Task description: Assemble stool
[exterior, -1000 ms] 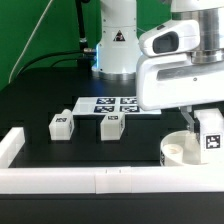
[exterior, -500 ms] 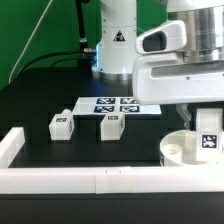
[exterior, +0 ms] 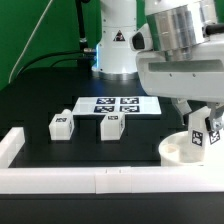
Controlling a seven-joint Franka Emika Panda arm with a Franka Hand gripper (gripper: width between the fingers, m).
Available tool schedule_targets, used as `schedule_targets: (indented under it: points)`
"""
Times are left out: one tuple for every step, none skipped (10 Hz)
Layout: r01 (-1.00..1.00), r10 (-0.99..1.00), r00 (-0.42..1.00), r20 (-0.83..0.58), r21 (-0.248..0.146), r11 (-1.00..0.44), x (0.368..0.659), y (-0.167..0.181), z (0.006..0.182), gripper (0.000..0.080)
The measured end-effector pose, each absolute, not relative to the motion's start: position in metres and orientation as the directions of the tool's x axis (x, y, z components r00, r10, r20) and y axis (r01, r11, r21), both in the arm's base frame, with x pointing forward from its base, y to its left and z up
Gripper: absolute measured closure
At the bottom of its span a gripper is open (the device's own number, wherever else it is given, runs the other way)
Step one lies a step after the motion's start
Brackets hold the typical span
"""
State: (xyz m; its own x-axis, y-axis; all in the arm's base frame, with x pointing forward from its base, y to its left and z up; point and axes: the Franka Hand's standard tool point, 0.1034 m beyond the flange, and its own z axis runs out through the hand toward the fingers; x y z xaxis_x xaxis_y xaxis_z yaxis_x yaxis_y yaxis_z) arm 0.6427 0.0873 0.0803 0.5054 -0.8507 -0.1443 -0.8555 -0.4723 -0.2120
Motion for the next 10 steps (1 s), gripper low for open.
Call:
schedule_targets:
  points:
    - [-0.867,-0.861,0.486,-0.151,-0.205,-0.454,0.6413,0.0893,0.0797,0.0459]
    - [-0.899,-0.890,0.424,-0.167,-0.195,-0.392,0.6409,0.0897,0.0794,0.0459]
    - [-0.926,-0.915,0.361,-0.182,-0.183,-0.329,0.6408,0.0903,0.0794,0.0459]
    - [-0.962,-0.945,0.251,-0.210,-0.163,-0.219,0.6404,0.0920,0.0790,0.0459]
    - [-0.985,-0.962,0.132,-0.239,-0.141,-0.100,0.6413,0.0939,0.0788,0.0459]
    - [-0.992,-0.962,-0.027,-0.272,-0.110,0.059,0.6425,0.0967,0.0779,0.0459]
    - [-0.973,-0.937,-0.176,-0.300,-0.094,0.213,0.6444,0.0979,0.0756,0.0459]
    - [-0.934,-0.896,-0.297,-0.330,-0.095,0.345,0.6449,0.0961,0.0735,0.0459]
    - [-0.897,-0.856,-0.377,-0.353,-0.091,0.433,0.6448,0.0949,0.0731,0.0459]
    - [-0.887,-0.844,-0.400,-0.356,-0.079,0.454,0.6435,0.0982,0.0730,0.0459]
